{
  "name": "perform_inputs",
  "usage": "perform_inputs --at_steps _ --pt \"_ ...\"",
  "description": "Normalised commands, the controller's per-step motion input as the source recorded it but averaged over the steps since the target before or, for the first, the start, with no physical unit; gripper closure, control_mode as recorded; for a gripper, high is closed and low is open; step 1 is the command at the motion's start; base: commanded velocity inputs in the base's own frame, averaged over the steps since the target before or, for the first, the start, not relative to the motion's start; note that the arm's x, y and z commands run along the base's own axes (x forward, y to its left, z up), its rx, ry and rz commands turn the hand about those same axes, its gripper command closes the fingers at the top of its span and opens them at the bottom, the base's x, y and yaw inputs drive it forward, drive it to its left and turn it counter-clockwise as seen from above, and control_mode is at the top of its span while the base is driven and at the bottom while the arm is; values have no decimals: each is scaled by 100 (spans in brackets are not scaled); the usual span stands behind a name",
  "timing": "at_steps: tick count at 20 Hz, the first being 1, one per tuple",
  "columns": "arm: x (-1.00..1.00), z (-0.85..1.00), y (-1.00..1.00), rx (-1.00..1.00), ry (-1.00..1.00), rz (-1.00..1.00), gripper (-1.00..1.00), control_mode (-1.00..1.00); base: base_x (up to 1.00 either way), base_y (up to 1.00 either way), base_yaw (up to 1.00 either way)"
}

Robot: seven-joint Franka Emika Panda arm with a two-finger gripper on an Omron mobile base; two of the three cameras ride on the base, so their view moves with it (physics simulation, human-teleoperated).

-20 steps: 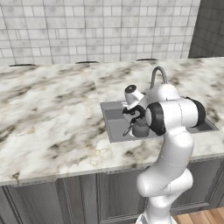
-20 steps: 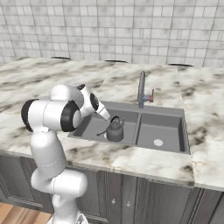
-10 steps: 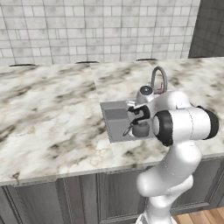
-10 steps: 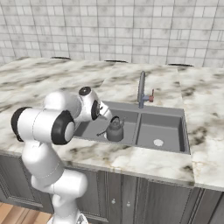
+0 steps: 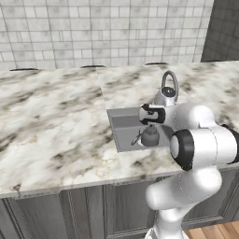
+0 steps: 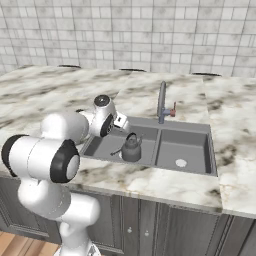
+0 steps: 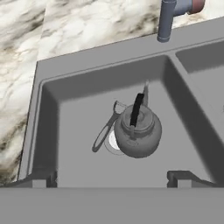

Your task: Open the cabinet, pick the kettle from the cabinet, and place it in the sink.

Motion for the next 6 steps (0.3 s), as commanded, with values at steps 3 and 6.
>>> perform_inputs --at_steps 3,6 --pt "-24 40 0 0 0 7 -100 -100 0 0 0" --pt "-22 42 0 0 0 1 -100 -100 0 0 0"
